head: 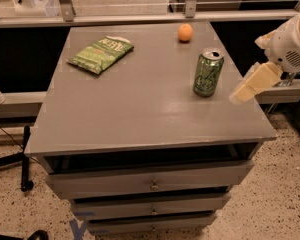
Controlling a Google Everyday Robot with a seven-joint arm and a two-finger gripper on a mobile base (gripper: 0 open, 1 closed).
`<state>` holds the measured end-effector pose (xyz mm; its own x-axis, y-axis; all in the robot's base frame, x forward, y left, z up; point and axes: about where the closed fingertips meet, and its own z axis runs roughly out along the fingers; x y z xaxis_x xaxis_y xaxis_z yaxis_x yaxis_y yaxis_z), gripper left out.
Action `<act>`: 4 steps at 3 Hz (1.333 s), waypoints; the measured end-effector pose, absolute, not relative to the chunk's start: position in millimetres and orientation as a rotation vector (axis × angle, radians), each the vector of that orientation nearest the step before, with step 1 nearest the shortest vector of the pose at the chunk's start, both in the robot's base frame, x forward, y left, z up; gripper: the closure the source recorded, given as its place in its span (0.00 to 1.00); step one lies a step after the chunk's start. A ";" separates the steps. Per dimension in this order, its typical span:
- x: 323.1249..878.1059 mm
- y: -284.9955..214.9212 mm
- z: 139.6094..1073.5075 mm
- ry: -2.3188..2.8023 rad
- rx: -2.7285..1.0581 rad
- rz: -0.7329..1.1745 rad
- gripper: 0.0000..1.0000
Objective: Knock green can over
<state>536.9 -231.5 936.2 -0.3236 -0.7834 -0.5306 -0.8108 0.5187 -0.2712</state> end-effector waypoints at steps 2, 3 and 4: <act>582.3 -215.7 897.3 2.092 -1.052 0.307 0.00; 589.4 -201.1 886.4 2.051 -0.979 0.433 0.00; 590.6 -181.8 884.5 2.008 -0.935 0.553 0.00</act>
Offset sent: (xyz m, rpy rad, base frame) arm 0.0611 0.0184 -0.0640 0.4545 0.0165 -0.1215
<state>590.6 -181.8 884.5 -0.3760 -0.4118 -0.8301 -0.7790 0.6256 0.0425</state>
